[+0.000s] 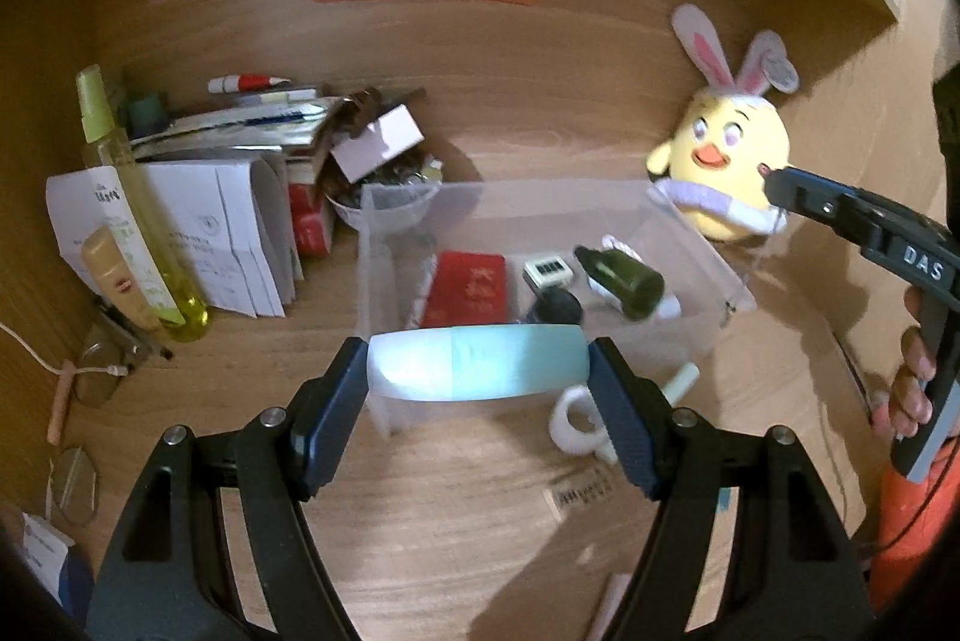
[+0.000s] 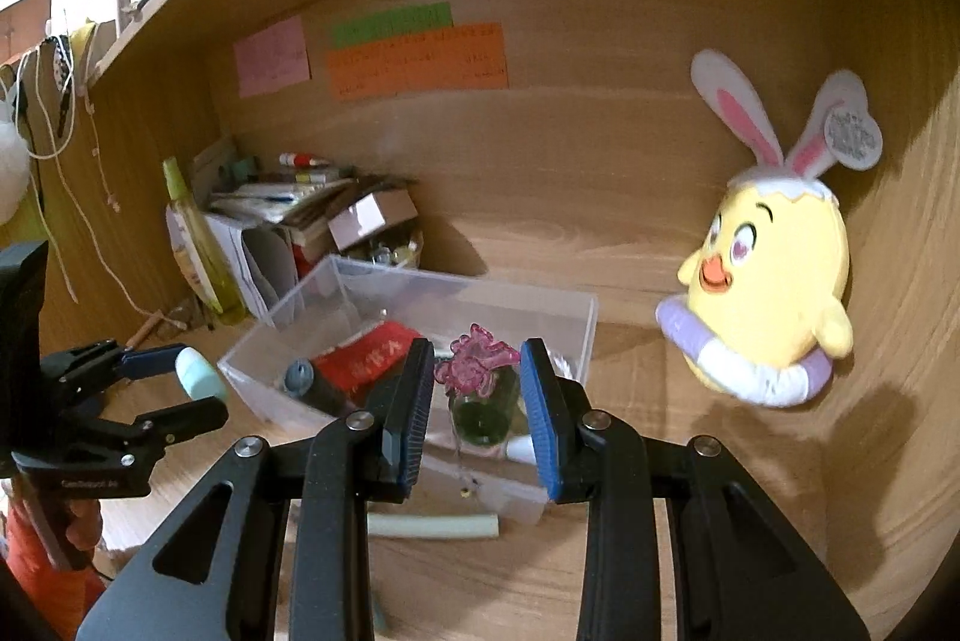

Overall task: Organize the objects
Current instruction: 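Lower the blue tube and pink clip into the bin and open both grippers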

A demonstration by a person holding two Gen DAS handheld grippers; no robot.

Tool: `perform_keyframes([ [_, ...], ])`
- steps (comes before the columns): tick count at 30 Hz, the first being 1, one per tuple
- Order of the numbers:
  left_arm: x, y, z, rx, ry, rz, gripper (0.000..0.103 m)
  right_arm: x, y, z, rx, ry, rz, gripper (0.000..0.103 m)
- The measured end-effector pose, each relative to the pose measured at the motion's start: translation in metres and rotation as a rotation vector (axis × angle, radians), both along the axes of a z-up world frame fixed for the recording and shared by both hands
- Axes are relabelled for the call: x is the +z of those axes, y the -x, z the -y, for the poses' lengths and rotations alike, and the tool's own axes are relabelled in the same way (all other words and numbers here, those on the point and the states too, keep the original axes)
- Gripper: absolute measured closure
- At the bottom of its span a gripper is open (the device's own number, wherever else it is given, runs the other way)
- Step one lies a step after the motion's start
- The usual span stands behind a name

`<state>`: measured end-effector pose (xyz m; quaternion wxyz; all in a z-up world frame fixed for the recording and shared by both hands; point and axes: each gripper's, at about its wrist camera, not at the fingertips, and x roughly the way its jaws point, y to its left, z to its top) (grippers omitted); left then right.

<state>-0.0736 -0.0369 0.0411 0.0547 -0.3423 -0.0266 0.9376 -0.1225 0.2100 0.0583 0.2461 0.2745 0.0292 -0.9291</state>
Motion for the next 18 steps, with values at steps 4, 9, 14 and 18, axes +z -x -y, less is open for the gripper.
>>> perform_keyframes([
  [4, 0.003, 0.013, 0.009, 0.029, -0.024, -0.004, 0.03, 0.005, 0.008, 0.002, -0.007, 0.011, -0.009, 0.076],
  [9, 0.001, 0.028, 0.012, 0.051, -0.02, 0.005, 0.03, 0.003, 0.021, 0.002, -0.018, 0.015, 0.002, 0.076],
  [14, -0.009, 0.043, 0.012, 0.049, -0.021, 0.033, 0.03, -0.007, 0.032, 0.004, -0.03, 0.004, 0.029, 0.076],
  [18, -0.018, 0.054, 0.012, 0.043, -0.036, 0.064, 0.03, -0.019, 0.038, 0.004, -0.032, -0.019, 0.059, 0.076],
])
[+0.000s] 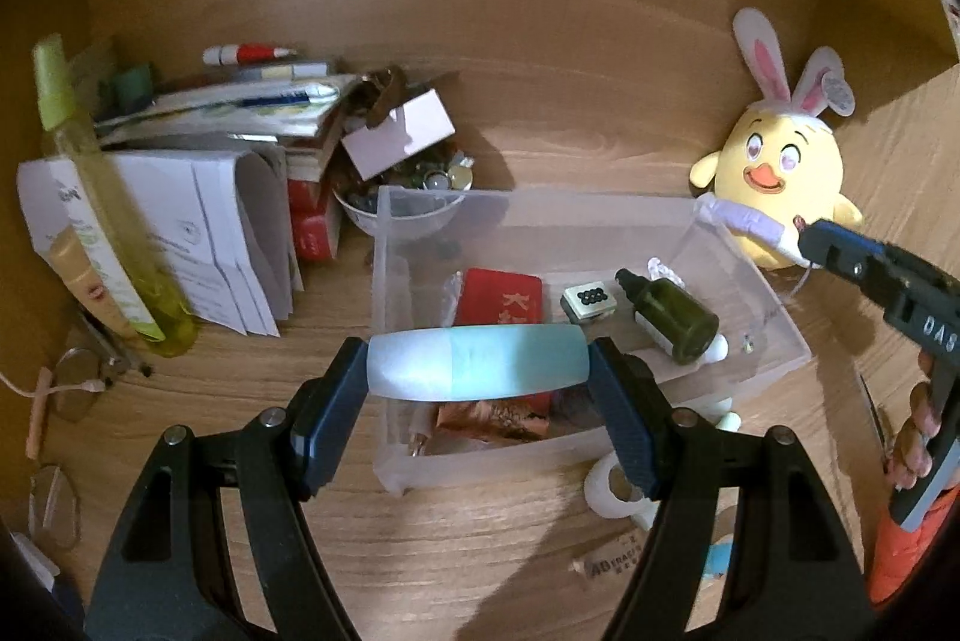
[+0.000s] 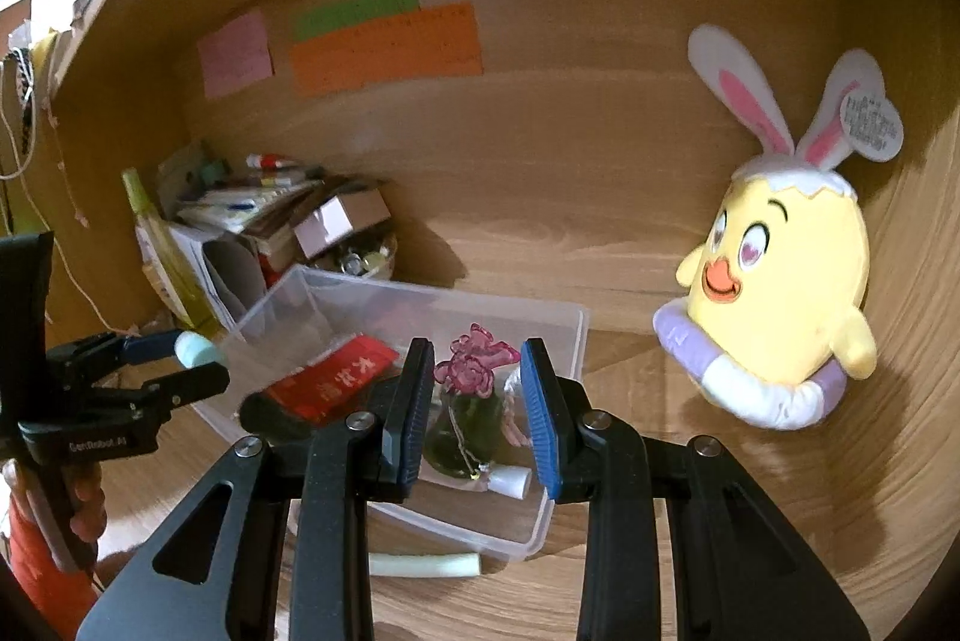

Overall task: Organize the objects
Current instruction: 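Lower the blue tube and pink clip into the bin and open both grippers, then withdraw both grippers from the bin and grasp the teal block with the right gripper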

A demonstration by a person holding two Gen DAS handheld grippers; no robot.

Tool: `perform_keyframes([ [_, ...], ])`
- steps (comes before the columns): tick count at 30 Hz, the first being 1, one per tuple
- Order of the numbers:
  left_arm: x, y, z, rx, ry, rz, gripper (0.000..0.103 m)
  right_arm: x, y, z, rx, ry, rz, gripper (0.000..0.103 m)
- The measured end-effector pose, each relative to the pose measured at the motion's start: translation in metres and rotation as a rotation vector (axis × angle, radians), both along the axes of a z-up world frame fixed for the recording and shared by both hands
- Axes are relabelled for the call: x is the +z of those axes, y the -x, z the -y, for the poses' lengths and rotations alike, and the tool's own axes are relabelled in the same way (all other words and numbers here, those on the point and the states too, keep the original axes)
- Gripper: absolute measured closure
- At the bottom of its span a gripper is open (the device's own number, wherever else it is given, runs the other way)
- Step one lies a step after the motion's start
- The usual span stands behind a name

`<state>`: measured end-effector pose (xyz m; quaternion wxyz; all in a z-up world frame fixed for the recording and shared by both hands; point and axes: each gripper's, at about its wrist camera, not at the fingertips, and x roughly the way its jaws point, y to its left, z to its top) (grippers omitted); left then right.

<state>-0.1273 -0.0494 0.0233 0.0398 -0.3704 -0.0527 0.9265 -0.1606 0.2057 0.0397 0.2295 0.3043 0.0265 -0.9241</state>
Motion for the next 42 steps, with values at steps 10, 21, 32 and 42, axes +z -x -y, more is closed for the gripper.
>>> perform_keyframes([
  [10, -0.003, 0.012, -0.004, -0.013, -0.012, 0.016, 0.03, -0.04, 0.009, 0.009, 0.034, -0.079, 0.092, 0.076],
  [21, 0.001, 0.004, 0.002, -0.02, -0.027, 0.014, 0.03, -0.059, 0.019, 0.016, 0.063, -0.081, 0.172, 0.074],
  [32, 0.015, -0.028, -0.006, -0.023, 0.032, -0.039, 0.016, -0.044, 0.002, 0.012, 0.068, -0.064, 0.134, 0.055],
  [42, 0.015, -0.066, -0.012, -0.05, 0.034, -0.043, 0.014, -0.039, -0.05, 0.002, 0.125, -0.027, 0.127, 0.053],
])
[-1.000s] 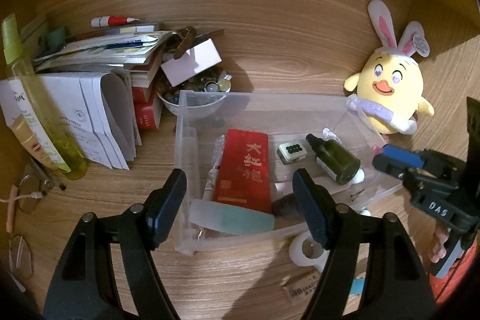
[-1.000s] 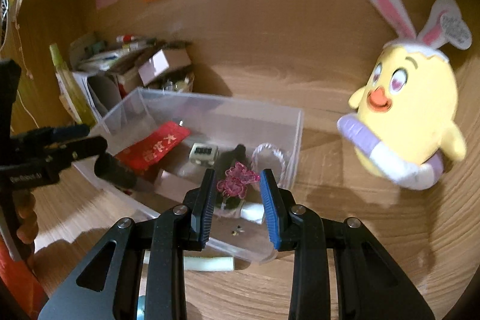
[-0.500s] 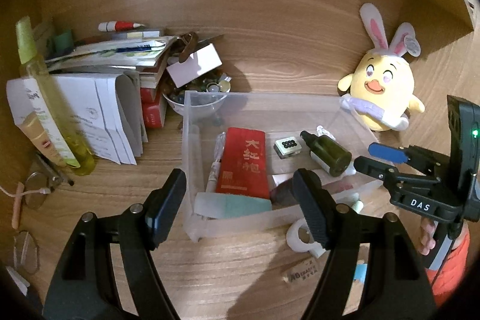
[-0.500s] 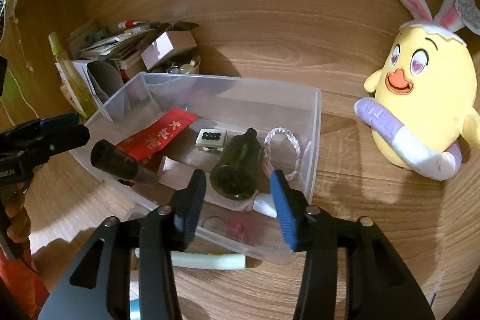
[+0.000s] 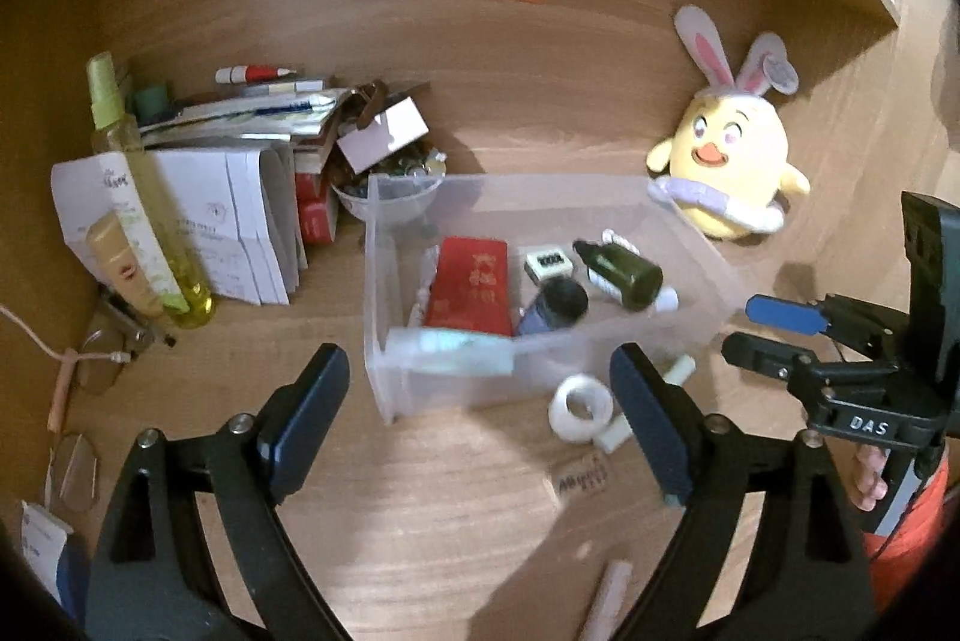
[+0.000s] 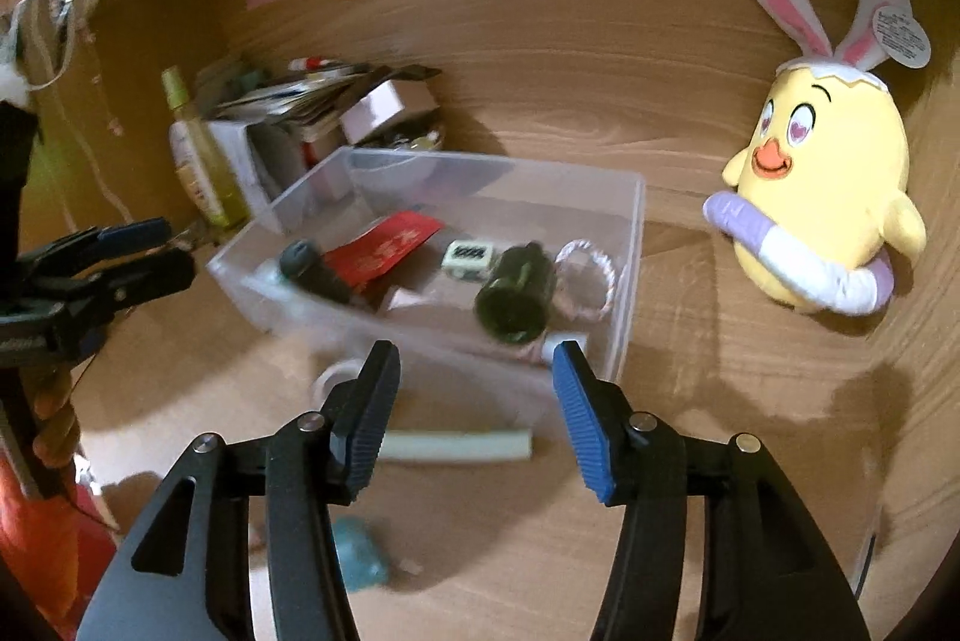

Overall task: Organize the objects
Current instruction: 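Withdraw both grippers from the bin and grasp the teal block with the right gripper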

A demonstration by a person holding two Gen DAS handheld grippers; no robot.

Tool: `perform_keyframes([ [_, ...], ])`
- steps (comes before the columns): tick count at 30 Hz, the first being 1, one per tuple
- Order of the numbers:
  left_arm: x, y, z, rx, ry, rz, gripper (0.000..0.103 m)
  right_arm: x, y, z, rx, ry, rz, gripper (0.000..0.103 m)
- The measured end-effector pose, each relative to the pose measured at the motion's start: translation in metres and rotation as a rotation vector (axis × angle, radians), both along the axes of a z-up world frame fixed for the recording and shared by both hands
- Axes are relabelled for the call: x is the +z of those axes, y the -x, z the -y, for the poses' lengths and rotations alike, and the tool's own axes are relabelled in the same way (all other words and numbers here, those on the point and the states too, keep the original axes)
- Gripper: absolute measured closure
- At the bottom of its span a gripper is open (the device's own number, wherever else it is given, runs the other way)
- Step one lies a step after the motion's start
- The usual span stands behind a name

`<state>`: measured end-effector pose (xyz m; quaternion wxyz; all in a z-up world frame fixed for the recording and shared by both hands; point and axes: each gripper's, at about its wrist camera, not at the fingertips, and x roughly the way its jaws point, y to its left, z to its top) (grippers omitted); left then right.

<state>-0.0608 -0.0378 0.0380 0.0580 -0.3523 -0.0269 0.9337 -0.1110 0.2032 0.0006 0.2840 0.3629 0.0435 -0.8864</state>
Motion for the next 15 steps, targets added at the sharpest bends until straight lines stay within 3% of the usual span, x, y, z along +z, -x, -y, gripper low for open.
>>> perform_keyframes([
  [13, -0.045, -0.038, -0.021, -0.051, 0.055, 0.098, 0.014, -0.039, -0.055, 0.011, 0.109, 0.015, 0.105, 0.054],
  [15, -0.051, -0.042, -0.025, -0.065, 0.057, 0.112, 0.014, -0.046, -0.056, 0.013, 0.113, 0.004, 0.115, 0.065],
])
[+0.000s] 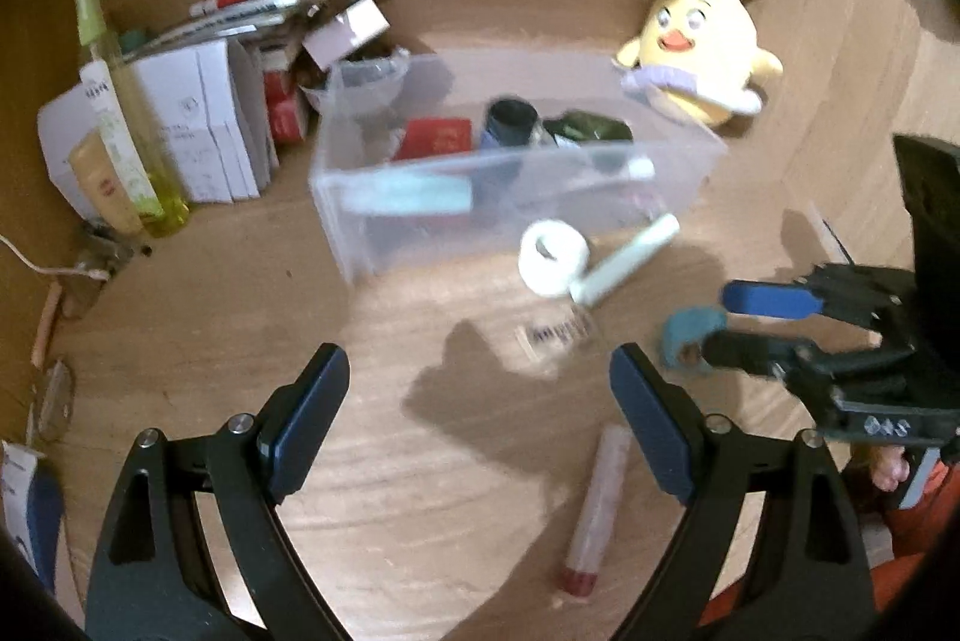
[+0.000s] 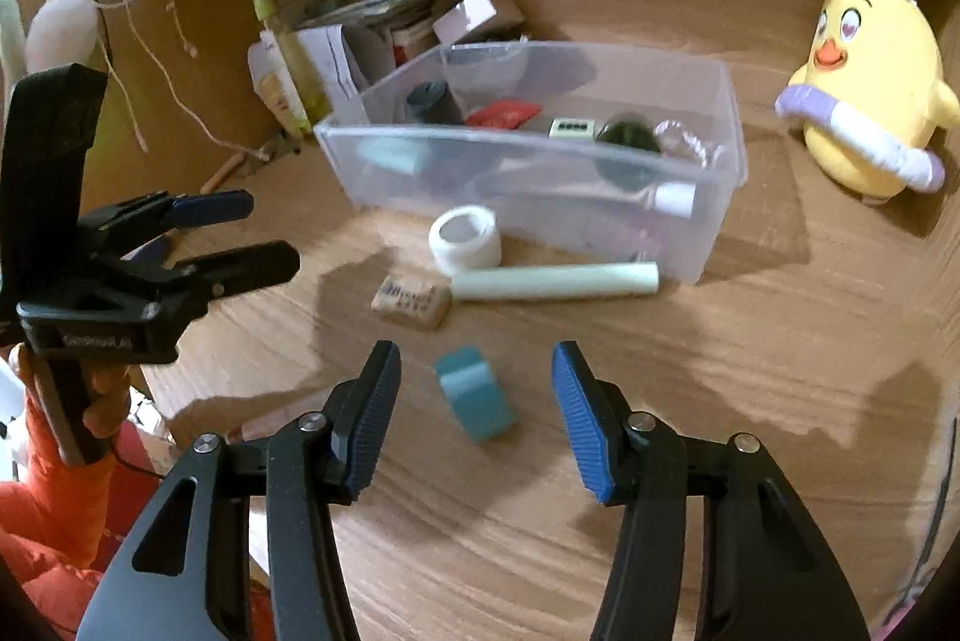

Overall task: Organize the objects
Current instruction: 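Withdraw both grippers from the bin and grasp the teal block with the right gripper, then grasp the clear red-tipped tube with the left gripper while the right holds the teal block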

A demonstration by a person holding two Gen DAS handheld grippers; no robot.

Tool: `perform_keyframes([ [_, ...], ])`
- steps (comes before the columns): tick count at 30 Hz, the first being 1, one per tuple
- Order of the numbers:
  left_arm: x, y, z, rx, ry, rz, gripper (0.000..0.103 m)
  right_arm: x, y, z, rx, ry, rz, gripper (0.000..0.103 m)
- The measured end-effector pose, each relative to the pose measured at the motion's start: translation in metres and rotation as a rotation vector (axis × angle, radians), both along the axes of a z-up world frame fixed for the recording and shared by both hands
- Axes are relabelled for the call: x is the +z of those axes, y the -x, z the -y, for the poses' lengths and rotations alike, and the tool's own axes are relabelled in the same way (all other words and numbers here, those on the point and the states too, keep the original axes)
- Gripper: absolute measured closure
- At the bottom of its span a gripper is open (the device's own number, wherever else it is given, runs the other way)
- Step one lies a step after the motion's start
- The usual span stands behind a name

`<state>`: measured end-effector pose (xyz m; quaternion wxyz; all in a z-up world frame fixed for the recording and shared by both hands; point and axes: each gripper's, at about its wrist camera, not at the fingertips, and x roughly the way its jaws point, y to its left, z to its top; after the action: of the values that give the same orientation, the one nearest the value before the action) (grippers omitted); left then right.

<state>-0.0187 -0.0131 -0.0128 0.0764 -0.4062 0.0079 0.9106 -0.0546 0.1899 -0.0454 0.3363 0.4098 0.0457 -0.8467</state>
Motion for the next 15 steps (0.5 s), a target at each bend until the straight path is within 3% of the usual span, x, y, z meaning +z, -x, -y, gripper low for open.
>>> perform_keyframes([
  [3, -0.009, -0.006, -0.005, -0.019, -0.001, 0.021, 0.014, -0.008, 0.004, 0.001, -0.004, -0.005, 0.024, 0.08],
  [6, -0.018, -0.009, -0.008, -0.037, -0.007, 0.049, 0.014, -0.009, 0.006, -0.002, -0.008, 0.024, 0.04, 0.086],
  [15, -0.035, -0.018, -0.021, -0.084, 0.004, 0.085, 0.014, -0.01, 0.036, -0.036, -0.117, 0.127, 0.124, 0.086],
])
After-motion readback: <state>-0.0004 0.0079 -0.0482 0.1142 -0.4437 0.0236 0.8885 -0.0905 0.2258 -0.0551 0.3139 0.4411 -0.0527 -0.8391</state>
